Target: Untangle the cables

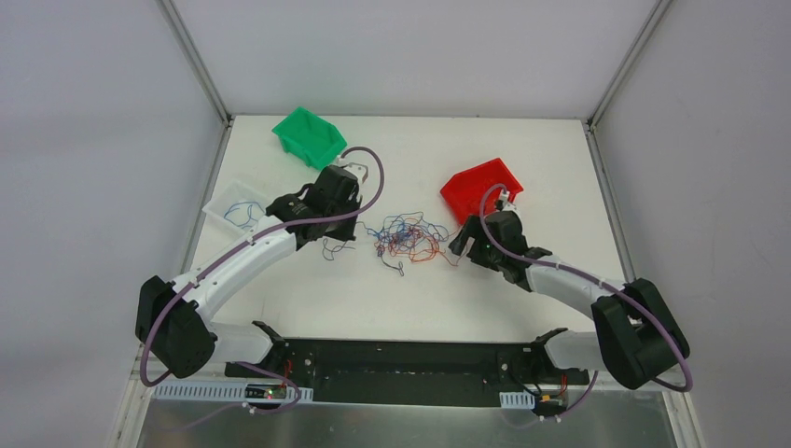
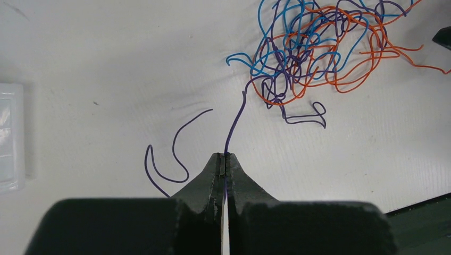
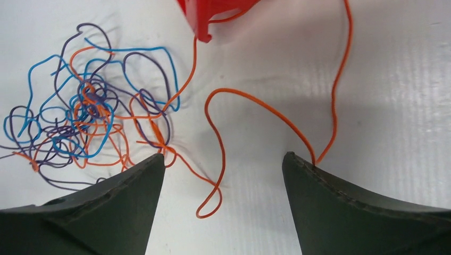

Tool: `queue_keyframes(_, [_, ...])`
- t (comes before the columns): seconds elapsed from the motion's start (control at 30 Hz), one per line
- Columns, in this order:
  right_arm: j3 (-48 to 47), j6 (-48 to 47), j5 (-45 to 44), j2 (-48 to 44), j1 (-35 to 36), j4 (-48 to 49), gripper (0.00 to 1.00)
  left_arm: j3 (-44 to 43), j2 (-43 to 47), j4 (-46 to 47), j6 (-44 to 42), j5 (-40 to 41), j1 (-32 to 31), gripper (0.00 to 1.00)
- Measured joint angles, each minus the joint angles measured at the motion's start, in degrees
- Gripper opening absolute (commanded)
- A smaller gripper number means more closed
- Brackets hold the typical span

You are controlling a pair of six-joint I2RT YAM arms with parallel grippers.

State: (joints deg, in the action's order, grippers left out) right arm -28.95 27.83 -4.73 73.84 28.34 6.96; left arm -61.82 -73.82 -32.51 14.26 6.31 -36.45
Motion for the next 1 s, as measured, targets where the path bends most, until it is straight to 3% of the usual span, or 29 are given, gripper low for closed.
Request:
queue_keyframes(0.17, [-1.42,-0.96,3.43,2.25,0.11,0.48,0.67,-0.22,0.00,0.02,0.17,-0.96,0.00,0.00])
queue_keyframes(0.37, [-5.03,-2.60,1.62,6.84,3.02,-2.47,0.05,-0.33,0.00,0.02,0.74,-0.72,0.00,0.00])
queue_keyframes(0.4, [-5.03,-2.67,0.98,6.86,3.34,-3.19,0.00,-0.33,0.02,0.02,1.31,0.26,0.04,0.00])
queue_keyframes(0.53, [-3.67,-2.10,-3.89,3.34,3.41,-4.94,0.00,0.07,1.88,0.02,3.72,2.84,2.03,0.00])
queue_keyframes(0.73, [2.99,1.05,-17.42,-15.41,1.68,-7.34,0.00,3.98,14.75,0.00,8.87,7.82,11.69,0.00])
queue_keyframes(1.0, [11.21,7.91,-37.42,-40.17,-0.68,-13.49,0.00,6.32,29.59,-0.83,12.87,17.31,14.05,0.00])
